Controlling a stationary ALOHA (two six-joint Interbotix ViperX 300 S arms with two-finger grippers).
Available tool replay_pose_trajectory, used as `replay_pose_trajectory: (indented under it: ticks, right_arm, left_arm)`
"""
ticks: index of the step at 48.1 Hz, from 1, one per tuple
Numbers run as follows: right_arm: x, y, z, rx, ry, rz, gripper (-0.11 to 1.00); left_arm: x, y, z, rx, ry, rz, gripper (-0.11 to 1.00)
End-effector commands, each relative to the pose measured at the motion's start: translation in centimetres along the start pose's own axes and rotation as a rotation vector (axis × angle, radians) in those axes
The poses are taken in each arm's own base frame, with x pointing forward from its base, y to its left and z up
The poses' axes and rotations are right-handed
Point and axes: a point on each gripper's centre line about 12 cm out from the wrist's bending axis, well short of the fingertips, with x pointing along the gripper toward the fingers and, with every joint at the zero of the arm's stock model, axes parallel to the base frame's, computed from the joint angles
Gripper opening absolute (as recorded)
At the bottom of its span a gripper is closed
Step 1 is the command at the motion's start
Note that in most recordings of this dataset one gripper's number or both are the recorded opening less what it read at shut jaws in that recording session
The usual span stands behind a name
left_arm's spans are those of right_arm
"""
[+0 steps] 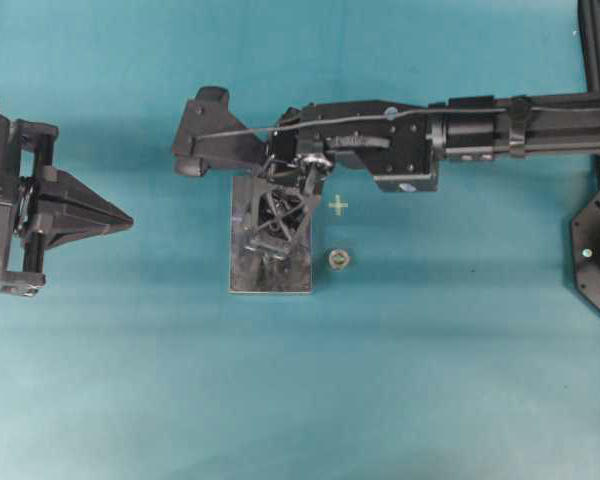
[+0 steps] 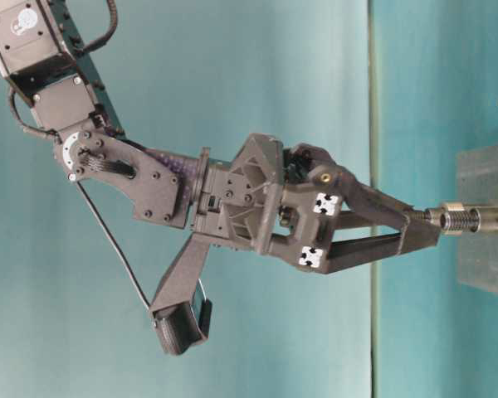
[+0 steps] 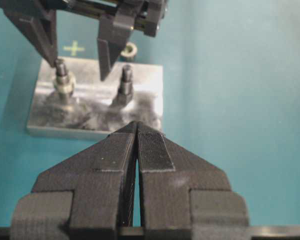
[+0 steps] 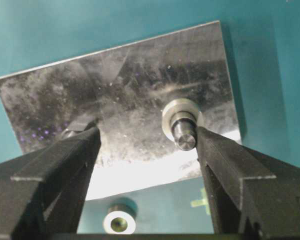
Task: Insert the washer onto the shaft.
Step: 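Move the right gripper back over the second silver washer, then lower and close the right gripper on the second washer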
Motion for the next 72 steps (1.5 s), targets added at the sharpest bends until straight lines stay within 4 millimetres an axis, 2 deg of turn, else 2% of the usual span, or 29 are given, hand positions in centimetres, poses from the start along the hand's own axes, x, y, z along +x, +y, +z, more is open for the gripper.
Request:
replay_pose_trajectory:
  ticks: [1,8,13,24,40,56,72]
  right_arm:
    - [-3.0,0.6,0.5,0.0,-0.062,0.022,0.76]
    - [-3.5,-0.6,-0.9,0.024,-0.029,0.005,0.76]
    - [-3.9,-0.8,-2.1,0.029,-0.022,0.005,0.76]
    - [-3.9,0.8,-5.1,0.003,-0.006,0.02,0.76]
    - [-1.2,2.8,-8.8,-0.021,0.007,0.064,0.78]
    - [1.2,3.1,-9.6,-0.03,-0.01,0.065,0.78]
    - [3.8,2.6,-10.1,-0.044,0.035,0.03,0.77]
  left_arm:
    - [-0.1,-0.1,0.6,-0.001,-0.021,-0.003,0.0]
    - [-0.1,-0.1,0.6,-0.001,-0.021,-0.003,0.0]
    - [-0.1,-0.1,0.6,0.001,-0.023,-0.004,0.0]
    - [-0.1,-0.1,0.5,0.0,-0.021,-0.005,0.0]
    - [-0.1,-0.1,0.5,0.001,-0.021,-0.003,0.0]
    - [-0.1,-0.1,0.5,-0.001,-0.021,-0.003,0.0]
    - [-0.1,-0.1,0.6,-0.001,-0.021,-0.003,0.0]
